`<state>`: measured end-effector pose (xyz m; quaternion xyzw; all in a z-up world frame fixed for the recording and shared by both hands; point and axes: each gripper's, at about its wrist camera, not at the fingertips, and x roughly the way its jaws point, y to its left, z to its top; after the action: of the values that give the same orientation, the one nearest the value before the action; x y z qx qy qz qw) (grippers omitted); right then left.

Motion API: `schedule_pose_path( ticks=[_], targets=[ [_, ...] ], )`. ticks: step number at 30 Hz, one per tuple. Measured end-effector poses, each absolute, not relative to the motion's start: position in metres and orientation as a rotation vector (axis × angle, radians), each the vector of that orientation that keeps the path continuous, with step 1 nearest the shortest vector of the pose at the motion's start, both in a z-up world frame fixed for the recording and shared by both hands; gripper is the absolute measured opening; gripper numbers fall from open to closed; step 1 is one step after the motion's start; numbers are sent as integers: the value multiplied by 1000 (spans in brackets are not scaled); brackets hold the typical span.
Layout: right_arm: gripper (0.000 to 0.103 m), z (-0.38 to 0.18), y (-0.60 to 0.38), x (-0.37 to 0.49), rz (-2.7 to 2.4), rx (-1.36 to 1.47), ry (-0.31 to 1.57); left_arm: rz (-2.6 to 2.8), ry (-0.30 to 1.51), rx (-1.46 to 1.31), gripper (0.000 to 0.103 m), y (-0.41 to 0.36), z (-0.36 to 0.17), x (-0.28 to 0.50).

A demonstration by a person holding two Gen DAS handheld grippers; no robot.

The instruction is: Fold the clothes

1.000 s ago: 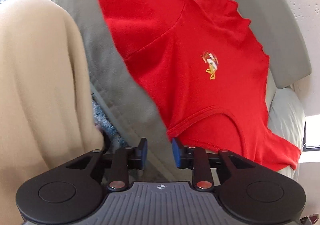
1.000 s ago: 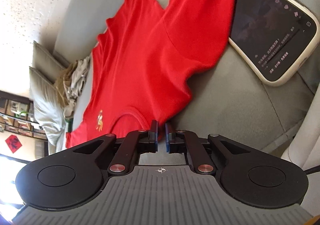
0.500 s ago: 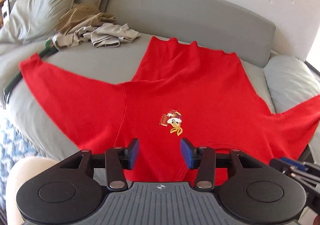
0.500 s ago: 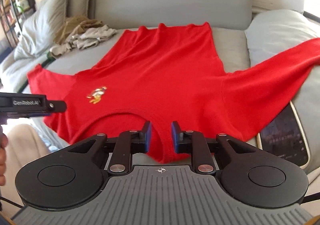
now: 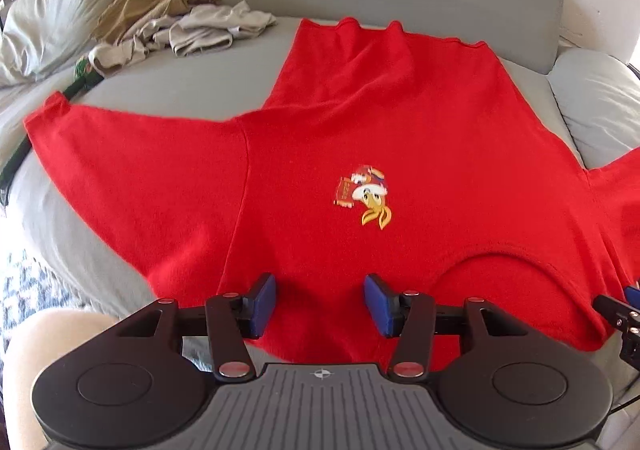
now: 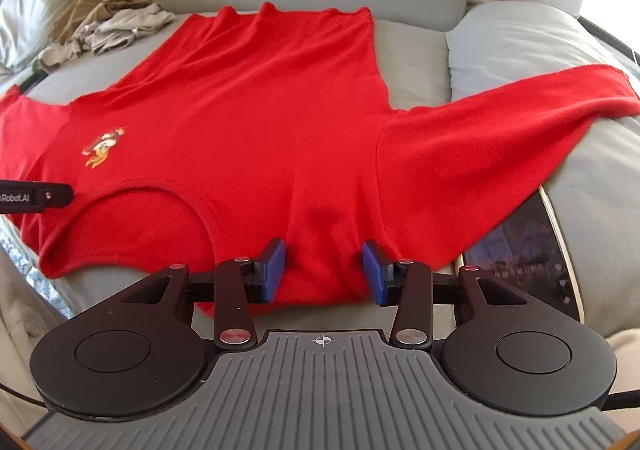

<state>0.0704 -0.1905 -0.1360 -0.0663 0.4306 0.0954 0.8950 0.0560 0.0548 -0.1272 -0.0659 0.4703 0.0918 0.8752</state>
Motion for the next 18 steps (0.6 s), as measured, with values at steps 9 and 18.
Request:
schedule_pose_path(
  ticks=[9, 18],
  targets=[
    [58, -113, -168, 30, 254, -236, 837, 215, 974, -93, 59, 53, -112, 30],
    [58, -110, -149, 36, 309, -230, 814, 186, 922, -47, 66, 34, -120, 39]
  ],
)
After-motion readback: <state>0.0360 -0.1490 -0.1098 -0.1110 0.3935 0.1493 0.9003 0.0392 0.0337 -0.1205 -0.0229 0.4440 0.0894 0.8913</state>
